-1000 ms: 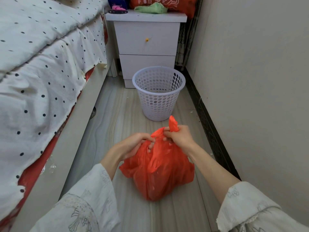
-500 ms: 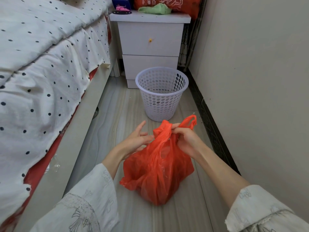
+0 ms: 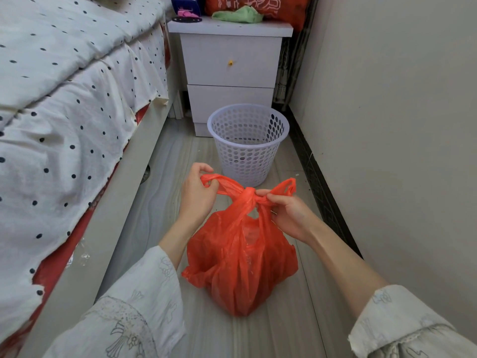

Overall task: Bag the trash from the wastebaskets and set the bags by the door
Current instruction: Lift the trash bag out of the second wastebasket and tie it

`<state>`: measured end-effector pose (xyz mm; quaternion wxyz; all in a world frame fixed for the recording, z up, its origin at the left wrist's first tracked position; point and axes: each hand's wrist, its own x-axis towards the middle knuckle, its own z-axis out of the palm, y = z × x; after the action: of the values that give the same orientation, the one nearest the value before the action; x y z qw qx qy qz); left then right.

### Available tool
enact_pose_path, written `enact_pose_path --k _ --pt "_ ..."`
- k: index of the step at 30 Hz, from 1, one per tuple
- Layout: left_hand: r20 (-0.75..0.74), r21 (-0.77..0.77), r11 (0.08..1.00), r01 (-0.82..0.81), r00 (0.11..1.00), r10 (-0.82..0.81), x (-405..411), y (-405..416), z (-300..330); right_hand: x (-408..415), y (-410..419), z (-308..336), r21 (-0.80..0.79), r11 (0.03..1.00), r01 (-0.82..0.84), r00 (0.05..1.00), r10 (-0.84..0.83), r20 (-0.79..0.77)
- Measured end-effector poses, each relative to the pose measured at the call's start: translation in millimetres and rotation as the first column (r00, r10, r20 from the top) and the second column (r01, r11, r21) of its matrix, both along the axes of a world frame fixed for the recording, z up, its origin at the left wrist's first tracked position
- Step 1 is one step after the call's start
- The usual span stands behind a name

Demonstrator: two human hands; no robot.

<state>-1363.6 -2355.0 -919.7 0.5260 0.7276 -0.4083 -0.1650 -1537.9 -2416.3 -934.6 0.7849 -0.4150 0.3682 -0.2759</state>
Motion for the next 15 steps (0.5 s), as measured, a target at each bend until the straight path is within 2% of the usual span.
enact_pose_path --k 2,3,4,5,6,7,8,9,10,12,13,15 --pt "0.174 0.105 0.994 -0.034 0.985 0.015 9 2 -2 -3 -4 0 0.034 0.999 0.031 0.999 -0.032 0.018" --pt "0.229 0.256 0.967 0.011 0.971 -0.072 15 3 -4 -4 -6 0 0.061 0.996 0.066 0.997 -0.068 0.03" --pt "0.209 0.438 0.893 0.102 0.955 -0.211 19 6 -4 -7 -7 1 0.096 0.989 0.112 0.992 -0.117 0.044" --pt "0.088 0.567 0.787 0.241 0.933 -0.349 22 11 -5 -9 -8 2 0.135 0.977 0.166 0.983 -0.176 0.06" --pt "-0.077 0.593 0.703 0.391 0.898 -0.434 22 16 -3 -12 -9 2 0.169 0.961 0.219 0.969 -0.234 0.077" --pt "-0.256 0.51 0.683 0.523 0.85 -0.46 22 20 -1 -15 -10 2 0.197 0.944 0.265 0.953 -0.287 0.093" --pt "-0.434 0.338 0.73 0.594 0.787 -0.439 21 22 0 -16 -10 3 0.232 0.926 0.297 0.937 -0.33 0.116" --pt "-0.603 0.132 0.807 0.575 0.693 -0.395 19 19 -1 -15 -11 3 0.277 0.906 0.32 0.919 -0.369 0.143" --pt "-0.733 -0.043 0.872 0.488 0.577 -0.359 16 15 0 -13 -10 3 0.332 0.88 0.34 0.895 -0.412 0.174" --pt "-0.882 -0.225 0.936 0.271 0.351 -0.314 5 4 -1 -3 -12 2 0.447 0.81 0.379 0.829 -0.512 0.227" --pt "-0.921 -0.262 0.951 0.163 0.251 -0.297 -2 -1 -2 2 -13 4 0.492 0.775 0.397 0.796 -0.557 0.235" --pt "-0.966 -0.232 0.972 -0.024 0.123 -0.228 -10 -8 -4 6 -14 7 0.513 0.729 0.453 0.769 -0.611 0.189"
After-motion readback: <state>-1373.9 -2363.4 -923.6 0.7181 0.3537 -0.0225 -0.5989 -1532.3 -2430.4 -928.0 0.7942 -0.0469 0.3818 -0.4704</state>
